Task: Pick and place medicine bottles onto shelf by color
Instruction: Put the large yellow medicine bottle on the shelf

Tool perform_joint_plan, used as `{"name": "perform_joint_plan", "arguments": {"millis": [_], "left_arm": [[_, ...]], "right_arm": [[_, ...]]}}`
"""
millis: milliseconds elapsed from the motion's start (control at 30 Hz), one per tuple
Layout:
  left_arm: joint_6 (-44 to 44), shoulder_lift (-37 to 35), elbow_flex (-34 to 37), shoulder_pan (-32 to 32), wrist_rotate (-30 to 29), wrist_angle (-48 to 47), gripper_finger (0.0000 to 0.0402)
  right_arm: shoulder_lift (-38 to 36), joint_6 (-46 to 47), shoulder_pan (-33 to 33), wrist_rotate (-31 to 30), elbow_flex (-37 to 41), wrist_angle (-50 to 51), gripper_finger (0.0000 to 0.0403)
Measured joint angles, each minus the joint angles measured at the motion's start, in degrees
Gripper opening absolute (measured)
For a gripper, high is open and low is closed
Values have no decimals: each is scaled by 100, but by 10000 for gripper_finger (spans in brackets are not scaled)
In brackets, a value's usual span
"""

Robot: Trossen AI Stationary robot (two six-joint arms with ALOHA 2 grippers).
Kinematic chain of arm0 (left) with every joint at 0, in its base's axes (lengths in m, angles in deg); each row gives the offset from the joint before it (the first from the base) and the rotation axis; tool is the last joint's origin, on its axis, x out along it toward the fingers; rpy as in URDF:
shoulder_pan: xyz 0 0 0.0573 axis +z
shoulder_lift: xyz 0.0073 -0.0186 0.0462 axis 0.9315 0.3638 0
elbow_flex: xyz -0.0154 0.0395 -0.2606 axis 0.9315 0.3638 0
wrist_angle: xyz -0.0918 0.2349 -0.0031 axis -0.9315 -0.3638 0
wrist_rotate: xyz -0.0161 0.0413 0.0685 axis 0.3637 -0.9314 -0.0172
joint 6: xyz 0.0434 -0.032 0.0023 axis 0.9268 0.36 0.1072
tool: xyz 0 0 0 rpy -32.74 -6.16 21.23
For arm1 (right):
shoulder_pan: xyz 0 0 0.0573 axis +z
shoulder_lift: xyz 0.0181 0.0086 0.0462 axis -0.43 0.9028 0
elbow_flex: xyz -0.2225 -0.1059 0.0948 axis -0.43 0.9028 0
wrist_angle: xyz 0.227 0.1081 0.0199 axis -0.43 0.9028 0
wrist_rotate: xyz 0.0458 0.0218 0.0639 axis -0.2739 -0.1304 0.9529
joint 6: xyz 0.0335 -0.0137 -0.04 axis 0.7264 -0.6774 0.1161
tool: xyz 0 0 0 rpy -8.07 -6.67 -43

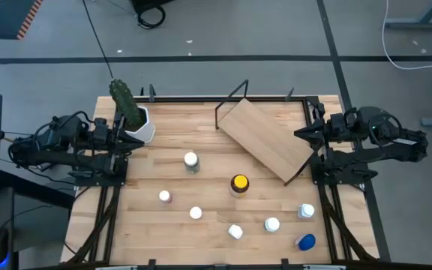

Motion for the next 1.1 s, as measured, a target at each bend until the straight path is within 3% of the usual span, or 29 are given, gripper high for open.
{"name": "perform_joint_plan", "arguments": {"millis": [200,433,533,833,1100], "left_arm": [[-693,0,1,1,4,165,35],[-4143,-2,0,0,44,431,34],[-5007,1,0,0,48,543,36],[-5434,182,0,17,-291,787,37],[-4772,461,0,17,-634,1776,51]], "right_arm": [[-1,0,0,-1,1,2,33],[0,0,0,0,1,-1,33],[0,0,0,-1,0,1,33],[-1,0,0,-32,-1,-35,33],[-1,200,0,-191,0,-42,32]]}}
